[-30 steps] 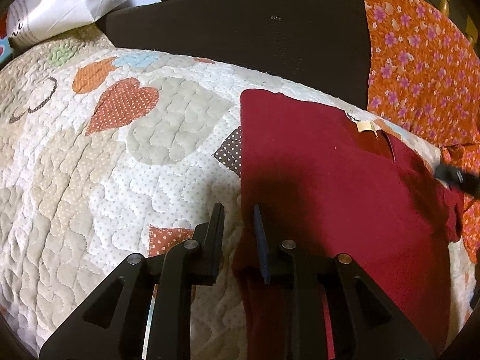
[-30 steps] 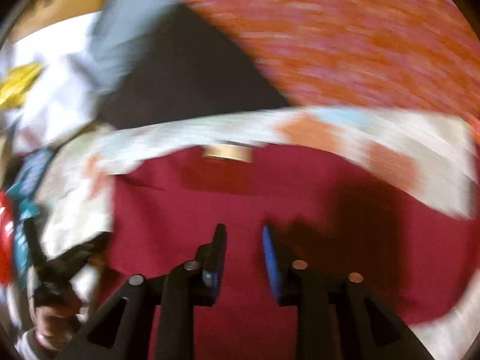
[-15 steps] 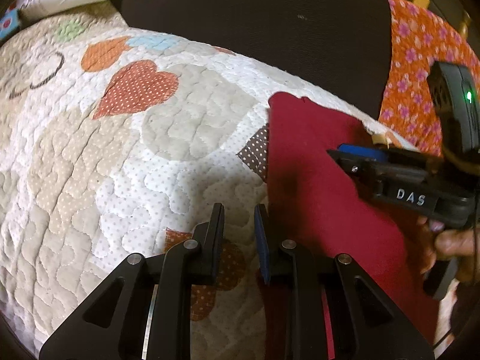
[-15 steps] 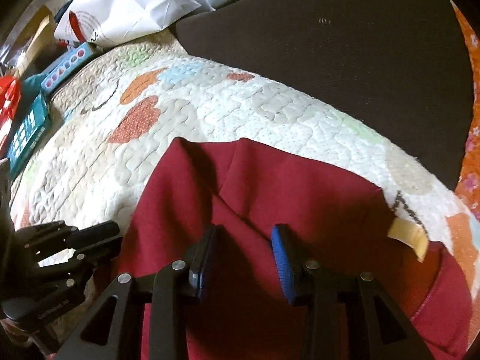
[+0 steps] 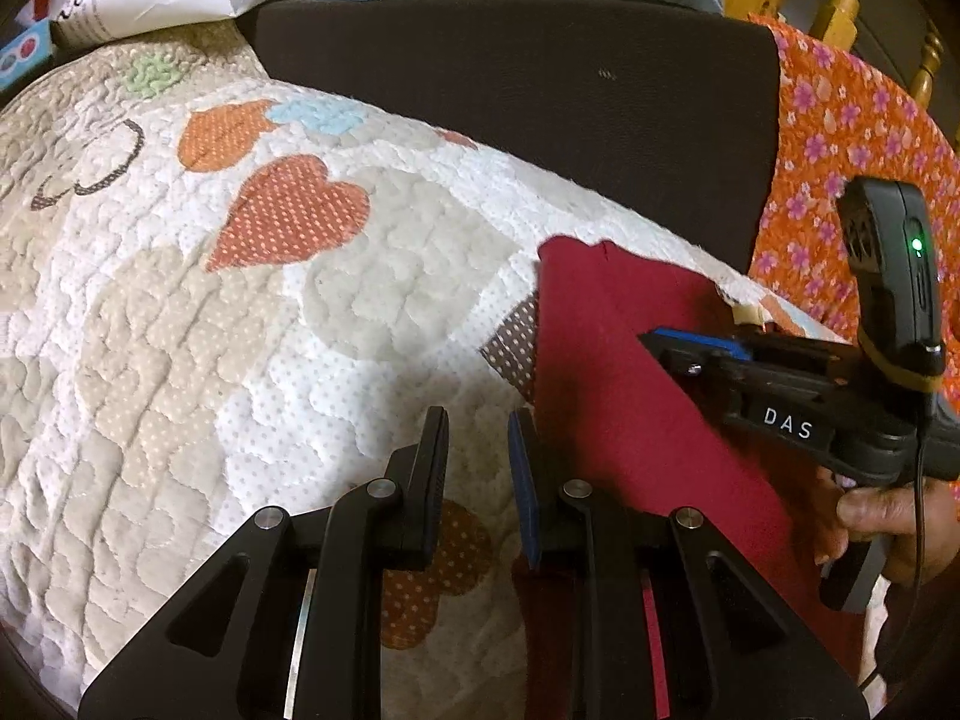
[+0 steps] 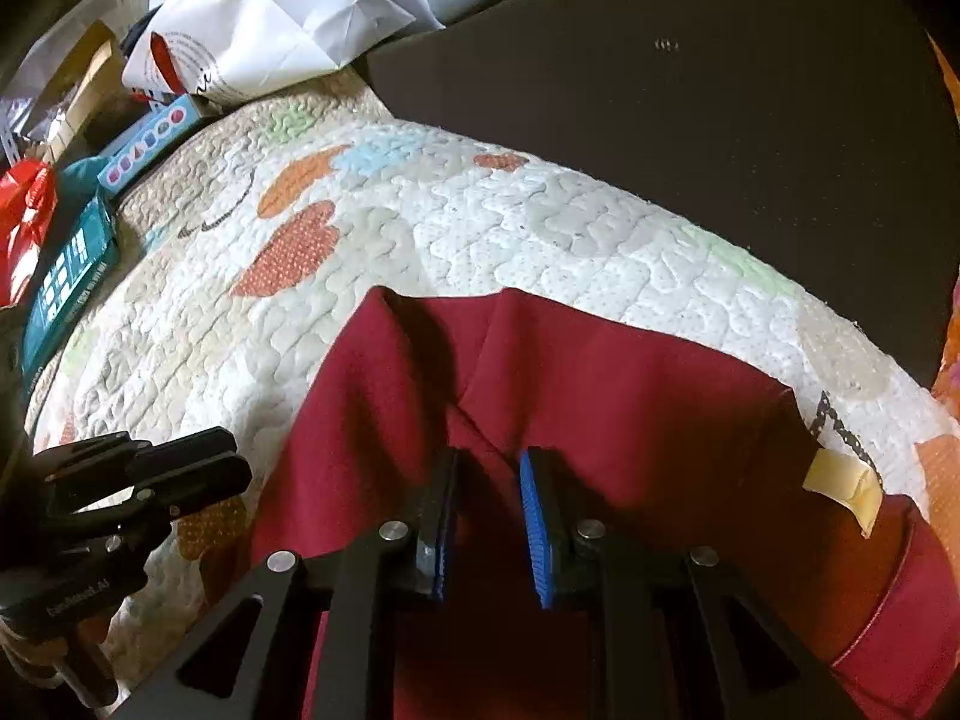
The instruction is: Fold small clothes
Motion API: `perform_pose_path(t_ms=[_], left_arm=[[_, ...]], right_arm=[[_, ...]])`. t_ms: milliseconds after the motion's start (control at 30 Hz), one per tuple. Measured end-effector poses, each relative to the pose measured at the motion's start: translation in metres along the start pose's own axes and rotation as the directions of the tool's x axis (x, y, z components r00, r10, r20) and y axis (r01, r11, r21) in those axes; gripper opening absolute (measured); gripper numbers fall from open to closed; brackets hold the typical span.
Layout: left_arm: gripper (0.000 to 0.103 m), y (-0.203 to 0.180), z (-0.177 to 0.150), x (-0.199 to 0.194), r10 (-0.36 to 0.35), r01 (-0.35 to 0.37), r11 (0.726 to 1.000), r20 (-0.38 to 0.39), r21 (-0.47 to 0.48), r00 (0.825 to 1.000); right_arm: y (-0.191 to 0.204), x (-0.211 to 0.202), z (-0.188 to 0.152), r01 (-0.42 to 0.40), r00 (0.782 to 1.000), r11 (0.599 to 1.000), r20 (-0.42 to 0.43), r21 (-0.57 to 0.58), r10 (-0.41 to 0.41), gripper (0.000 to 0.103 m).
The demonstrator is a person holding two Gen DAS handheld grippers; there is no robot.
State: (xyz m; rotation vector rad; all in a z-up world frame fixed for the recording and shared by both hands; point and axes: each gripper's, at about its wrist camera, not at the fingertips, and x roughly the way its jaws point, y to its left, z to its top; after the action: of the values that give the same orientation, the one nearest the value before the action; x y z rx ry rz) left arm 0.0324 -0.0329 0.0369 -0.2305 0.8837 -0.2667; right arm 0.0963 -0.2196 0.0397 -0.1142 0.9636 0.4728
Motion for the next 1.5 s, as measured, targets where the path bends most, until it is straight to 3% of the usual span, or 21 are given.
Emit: perform_pose_path(t_ms=[67, 167, 267, 400, 433, 500, 533, 567, 733, 800, 867, 900, 1033, 1167, 1267, 1367, 1500], left_arm=[[0.019, 0.001, 0.0, -0.001, 0.005, -0.005, 1.0, 0.01, -0.008, 1.0], [0.019, 0.001, -0.001, 0.0, 0.012, -0.012, 1.0, 0.013, -0.003, 1.0], [0.019, -0.003, -0.002, 0.0, 0.014, -0.015, 1.0, 0.023, 0.022, 1.0], [0.019, -0.008, -0.003, -0.004, -0.008, 0.006, 0.999, 0.039, 0.042, 0.999], [0.019, -0.009, -0.002, -0.006, -0.013, 0.011, 0.999, 0.045, 0.04, 0.999], [0.019, -0.01, -0.002, -0.007, -0.013, 0.011, 0.999, 0.048, 0.039, 0.999], [0.019, -0.011, -0.002, -0.007, -0.013, 0.011, 0.999, 0.046, 0.038, 0.999], [0.019, -0.011, -0.002, -0.007, -0.015, 0.013, 0.999, 0.043, 0.038, 0.999], [0.019, -0.013, -0.002, -0.007, -0.019, 0.017, 0.999, 0.036, 0.05, 0.999], [0.019, -0.008, 0.002, -0.008, -0.012, 0.01, 0.999, 0.042, 0.038, 0.999], [0.019, 0.001, 0.007, -0.011, 0.001, -0.001, 1.0, 0.057, 0.006, 0.998], [0.019, 0.007, 0.01, -0.013, 0.012, -0.011, 1.0, 0.067, -0.017, 0.998], [0.019, 0.013, 0.011, -0.013, 0.023, -0.019, 0.998, 0.072, -0.054, 0.997], [0.019, 0.002, 0.007, -0.01, 0.001, -0.001, 1.0, 0.058, -0.011, 0.998], [0.02, -0.009, 0.004, -0.015, -0.042, 0.041, 0.999, 0.069, 0.021, 0.997], [0.019, -0.019, 0.003, -0.019, -0.087, 0.083, 0.995, 0.074, 0.055, 0.994], [0.019, -0.034, -0.002, -0.019, -0.12, 0.114, 0.989, 0.056, 0.096, 0.991]], right_arm=[[0.003, -0.002, 0.004, 0.036, 0.999, 0.999, 0.017, -0.008, -0.036, 0.004], [0.005, -0.003, 0.015, 0.106, 0.993, 0.994, 0.058, 0.01, -0.107, 0.0], [-0.006, 0.007, 0.022, 0.143, 0.987, 0.984, 0.059, 0.107, -0.15, 0.0], [-0.013, 0.001, 0.018, 0.053, 0.993, 0.981, 0.096, 0.187, -0.072, 0.0], [-0.012, -0.006, 0.016, 0.028, 0.993, 0.982, 0.107, 0.187, -0.049, 0.002], [-0.01, -0.022, 0.011, -0.004, 0.992, 0.987, 0.125, 0.159, -0.016, 0.016], [-0.009, -0.028, 0.009, -0.016, 0.992, 0.99, 0.127, 0.14, -0.002, 0.034], [-0.008, -0.032, 0.007, -0.029, 0.992, 0.992, 0.124, 0.126, 0.013, 0.044], [-0.006, -0.012, 0.0, -0.054, 0.998, 0.995, 0.023, 0.086, 0.052, 0.044], [-0.001, -0.005, -0.005, -0.047, 0.999, 0.998, 0.016, 0.048, 0.046, 0.039], [0.01, -0.003, -0.006, 0.055, 0.998, 0.998, 0.022, -0.035, -0.054, 0.008], [0.011, -0.004, -0.004, 0.074, 0.997, 0.996, 0.031, -0.04, -0.073, 0.005], [0.004, -0.012, 0.01, 0.121, 0.986, 0.992, 0.113, 0.041, -0.125, 0.003], [-0.001, 0.003, 0.011, 0.122, 0.986, 0.985, 0.1, 0.124, -0.134, 0.0], [-0.007, -0.012, 0.005, 0.09, 0.987, 0.977, 0.114, 0.192, -0.113, 0.001], [-0.01, -0.049, -0.016, 0.047, 0.986, 0.971, 0.147, 0.234, -0.083, 0.004], [-0.012, -0.082, -0.062, 0.106, 0.984, 0.958, 0.109, 0.267, -0.139, 0.005]])
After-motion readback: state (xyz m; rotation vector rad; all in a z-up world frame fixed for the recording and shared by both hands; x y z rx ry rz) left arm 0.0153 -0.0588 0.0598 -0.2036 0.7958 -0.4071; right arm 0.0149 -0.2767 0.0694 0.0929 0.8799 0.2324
